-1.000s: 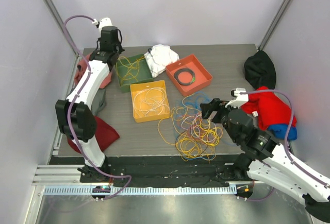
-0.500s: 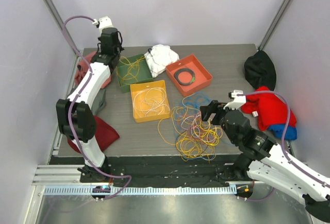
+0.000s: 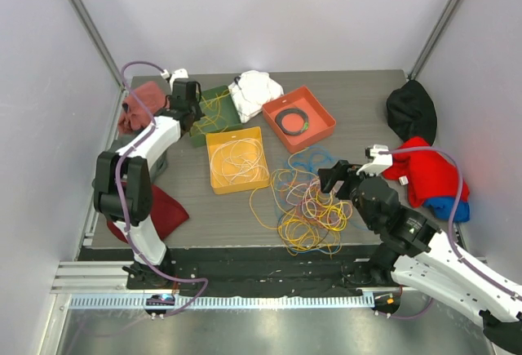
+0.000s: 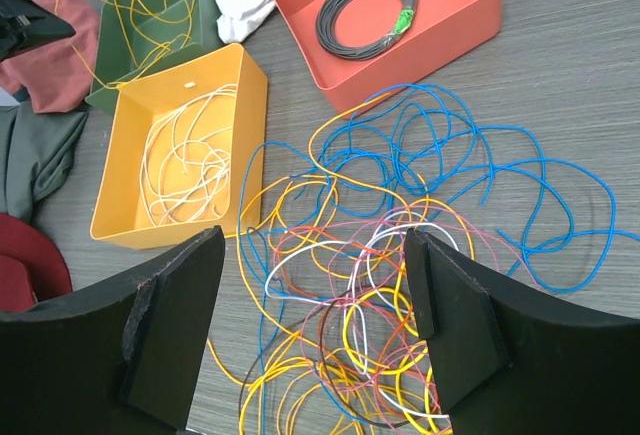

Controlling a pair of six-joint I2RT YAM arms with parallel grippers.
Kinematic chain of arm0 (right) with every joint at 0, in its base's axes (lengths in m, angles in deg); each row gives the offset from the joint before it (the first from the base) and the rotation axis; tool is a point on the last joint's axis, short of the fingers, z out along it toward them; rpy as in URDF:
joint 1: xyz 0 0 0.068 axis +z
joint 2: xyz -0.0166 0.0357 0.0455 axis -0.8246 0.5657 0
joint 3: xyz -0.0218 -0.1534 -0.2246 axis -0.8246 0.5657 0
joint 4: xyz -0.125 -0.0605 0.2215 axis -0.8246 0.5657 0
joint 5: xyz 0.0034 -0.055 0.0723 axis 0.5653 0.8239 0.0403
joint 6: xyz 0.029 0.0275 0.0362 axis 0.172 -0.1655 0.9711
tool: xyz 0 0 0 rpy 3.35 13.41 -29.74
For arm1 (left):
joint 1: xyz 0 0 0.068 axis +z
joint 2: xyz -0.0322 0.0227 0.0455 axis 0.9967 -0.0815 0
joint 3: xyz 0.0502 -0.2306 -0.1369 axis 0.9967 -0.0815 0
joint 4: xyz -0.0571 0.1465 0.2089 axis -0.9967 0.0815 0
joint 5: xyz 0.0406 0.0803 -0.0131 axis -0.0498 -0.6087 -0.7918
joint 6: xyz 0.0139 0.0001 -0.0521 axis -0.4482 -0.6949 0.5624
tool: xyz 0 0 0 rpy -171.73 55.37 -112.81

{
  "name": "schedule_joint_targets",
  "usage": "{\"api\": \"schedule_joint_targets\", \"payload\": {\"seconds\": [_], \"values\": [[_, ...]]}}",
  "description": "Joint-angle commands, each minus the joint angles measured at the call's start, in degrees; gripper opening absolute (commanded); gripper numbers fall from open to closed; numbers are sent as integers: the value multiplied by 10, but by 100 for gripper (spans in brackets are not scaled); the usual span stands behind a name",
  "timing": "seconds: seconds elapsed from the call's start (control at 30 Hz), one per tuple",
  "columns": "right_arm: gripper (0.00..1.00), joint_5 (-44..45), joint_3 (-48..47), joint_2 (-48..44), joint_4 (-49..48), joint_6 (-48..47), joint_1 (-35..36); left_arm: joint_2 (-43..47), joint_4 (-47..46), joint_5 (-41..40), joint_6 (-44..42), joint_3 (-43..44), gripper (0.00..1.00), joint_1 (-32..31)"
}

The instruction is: Untangle the cables

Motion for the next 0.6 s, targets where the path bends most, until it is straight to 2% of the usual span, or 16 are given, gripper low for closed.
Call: {"api": "schedule_joint_targets", "payload": {"seconds": [0.0, 0.1, 0.13, 0.17, 0.23, 0.3, 0.33, 0.47, 0.57], "values": [[81, 6, 3, -14, -9, 17, 1, -19, 11, 34, 9, 55, 0, 2], [80, 8, 4, -23, -2, 19, 2, -50, 50, 37, 4, 107, 3, 2], [81, 10, 4, -25, 0, 18, 2, -59, 59, 36, -1, 121, 12, 3], [81, 12, 3, -26, 2, 19, 1, -63, 65, 35, -4, 141, 37, 2], [81, 13, 2, -24, 4, 15, 1, -62, 72, 21, -11, 156, 57, 2], [81, 14, 0, -22, 3, 14, 1, -56, 75, 9, -17, 168, 82, 2], [81, 13, -2, -20, 3, 14, 1, -54, 80, 6, -21, 173, 100, 2], [81, 10, -4, -11, -1, 14, 2, -44, 103, -11, -23, 193, 100, 4], [80, 7, -3, -9, -7, 14, 2, 3, 96, -2, -1, 169, 100, 3]]}}
